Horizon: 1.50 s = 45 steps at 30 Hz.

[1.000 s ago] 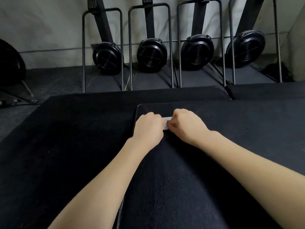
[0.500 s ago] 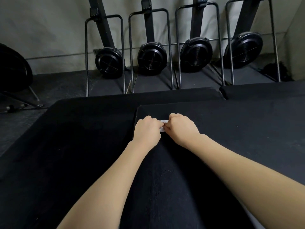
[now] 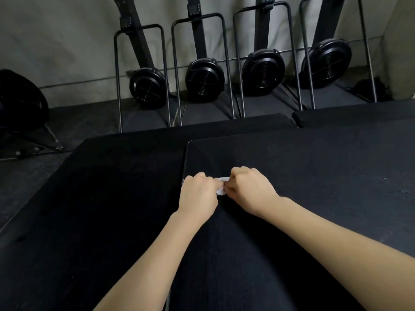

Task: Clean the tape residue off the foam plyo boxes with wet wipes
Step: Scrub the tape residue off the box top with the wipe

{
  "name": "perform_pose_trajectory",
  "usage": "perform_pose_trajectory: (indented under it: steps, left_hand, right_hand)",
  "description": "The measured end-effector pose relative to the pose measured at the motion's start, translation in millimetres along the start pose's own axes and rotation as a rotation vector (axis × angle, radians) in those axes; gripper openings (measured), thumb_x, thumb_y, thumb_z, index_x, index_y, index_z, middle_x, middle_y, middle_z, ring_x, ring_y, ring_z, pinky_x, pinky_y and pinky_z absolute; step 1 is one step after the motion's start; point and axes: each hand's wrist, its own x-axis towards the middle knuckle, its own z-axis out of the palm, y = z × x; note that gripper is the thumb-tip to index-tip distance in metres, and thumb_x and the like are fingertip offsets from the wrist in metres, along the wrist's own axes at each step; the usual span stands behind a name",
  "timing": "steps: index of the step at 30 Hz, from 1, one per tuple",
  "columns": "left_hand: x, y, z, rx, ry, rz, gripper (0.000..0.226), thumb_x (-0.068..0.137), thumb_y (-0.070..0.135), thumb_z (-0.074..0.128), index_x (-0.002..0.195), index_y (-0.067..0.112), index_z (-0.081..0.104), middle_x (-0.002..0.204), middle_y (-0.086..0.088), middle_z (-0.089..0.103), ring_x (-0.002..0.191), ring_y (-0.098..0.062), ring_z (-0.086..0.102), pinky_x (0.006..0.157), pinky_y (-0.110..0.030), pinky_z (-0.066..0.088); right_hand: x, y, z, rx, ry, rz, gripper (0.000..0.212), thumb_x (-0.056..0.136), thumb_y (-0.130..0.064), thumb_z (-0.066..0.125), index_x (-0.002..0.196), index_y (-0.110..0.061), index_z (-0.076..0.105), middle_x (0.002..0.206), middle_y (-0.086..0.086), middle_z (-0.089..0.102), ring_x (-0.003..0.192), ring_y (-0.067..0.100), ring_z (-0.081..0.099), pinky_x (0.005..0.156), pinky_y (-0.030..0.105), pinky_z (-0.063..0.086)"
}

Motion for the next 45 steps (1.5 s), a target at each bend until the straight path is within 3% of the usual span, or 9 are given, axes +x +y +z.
perform_pose_trajectory:
  steps: [9, 13, 18, 22, 25, 35, 38, 43, 45]
  left_hand:
    - [7.7, 4.2, 1.3, -0.048, -0.026, -0.079, 0.042, 0.095, 0.004, 0.043, 0.122, 0.029, 0.064, 0.069, 0.008, 0.028, 0.077, -0.016, 0.034, 0.071, -0.026, 0.028]
    - [-19.4, 6.9, 5.8, -0.069, 0.002, -0.065, 0.045, 0.092, 0.003, 0.043, 0.117, 0.033, 0.066, 0.069, 0.008, 0.026, 0.061, -0.013, 0.027, 0.069, -0.026, 0.028]
    - [-25.3, 7.2, 13.1, 0.004, 0.083, 0.006, 0.035, 0.084, 0.003, 0.052, 0.097, 0.028, 0.071, 0.057, 0.009, 0.024, 0.064, -0.015, 0.033, 0.069, -0.03, 0.028]
    - [-6.9, 6.8, 6.9, 0.0, 0.004, -0.016, 0.032, 0.093, 0.01, 0.047, 0.104, 0.032, 0.067, 0.063, 0.009, 0.035, 0.082, -0.014, 0.04, 0.076, -0.029, 0.031]
    - [-2.6, 6.2, 4.3, -0.013, -0.031, -0.02, 0.031, 0.096, 0.014, 0.046, 0.109, 0.033, 0.067, 0.075, 0.008, 0.046, 0.087, -0.016, 0.046, 0.082, -0.031, 0.036]
    - [-71.6, 18.8, -4.2, -0.026, -0.033, 0.022, 0.034, 0.095, 0.014, 0.05, 0.116, 0.032, 0.069, 0.088, 0.003, 0.069, 0.082, -0.018, 0.057, 0.077, -0.029, 0.042]
    - [-78.8, 22.9, -6.8, -0.013, -0.032, 0.005, 0.032, 0.095, 0.014, 0.049, 0.11, 0.032, 0.071, 0.071, 0.006, 0.056, 0.075, -0.018, 0.055, 0.067, -0.03, 0.036]
    - [-64.5, 28.6, -14.0, 0.007, -0.02, 0.001, 0.031, 0.099, 0.016, 0.044, 0.108, 0.028, 0.071, 0.08, 0.002, 0.06, 0.083, -0.021, 0.055, 0.075, -0.032, 0.037]
    - [-59.7, 29.2, -13.5, -0.02, -0.032, -0.026, 0.03, 0.1, 0.017, 0.044, 0.109, 0.029, 0.07, 0.072, 0.005, 0.051, 0.082, -0.02, 0.05, 0.077, -0.032, 0.037]
  right_hand:
    - [13.6, -4.2, -4.9, 0.06, -0.128, 0.139, 0.041, 0.105, -0.04, 0.046, 0.101, -0.008, 0.072, 0.09, -0.001, 0.043, 0.083, 0.018, 0.038, 0.076, 0.027, 0.024]
    - [-14.3, -11.6, -7.7, 0.043, 0.063, 0.034, 0.037, 0.1, -0.031, 0.055, 0.078, -0.008, 0.074, 0.076, 0.001, 0.042, 0.07, 0.02, 0.037, 0.068, 0.032, 0.025]
    - [-22.6, -15.7, -8.8, 0.01, 0.051, 0.06, 0.026, 0.083, -0.022, 0.08, 0.06, -0.015, 0.069, 0.068, -0.005, 0.036, 0.061, 0.017, 0.032, 0.061, 0.03, 0.025]
    - [-9.6, -12.5, -6.8, 0.013, -0.049, 0.102, 0.039, 0.104, -0.04, 0.048, 0.096, -0.012, 0.074, 0.087, -0.002, 0.043, 0.081, 0.019, 0.038, 0.074, 0.028, 0.023]
    - [-4.6, -13.5, -13.1, 0.063, -0.061, 0.157, 0.042, 0.103, -0.043, 0.049, 0.103, -0.008, 0.071, 0.09, -0.002, 0.043, 0.086, 0.017, 0.036, 0.076, 0.027, 0.023]
    - [-67.3, -38.7, -22.3, 0.022, -0.029, 0.043, 0.04, 0.096, -0.045, 0.062, 0.078, -0.011, 0.074, 0.073, -0.002, 0.042, 0.069, 0.021, 0.04, 0.071, 0.03, 0.025]
    - [-79.8, -41.9, -24.3, 0.022, 0.017, 0.039, 0.036, 0.088, -0.037, 0.074, 0.059, -0.016, 0.07, 0.063, -0.006, 0.033, 0.057, 0.018, 0.032, 0.06, 0.031, 0.025]
    - [-66.5, -41.0, -32.5, 0.005, -0.074, 0.026, 0.031, 0.104, -0.03, 0.051, 0.078, -0.024, 0.067, 0.083, -0.001, 0.044, 0.077, 0.02, 0.039, 0.072, 0.031, 0.023]
    - [-59.3, -42.9, -36.3, 0.0, -0.125, 0.057, 0.039, 0.105, -0.031, 0.045, 0.068, -0.024, 0.051, 0.086, 0.001, 0.044, 0.08, 0.021, 0.039, 0.075, 0.031, 0.022]
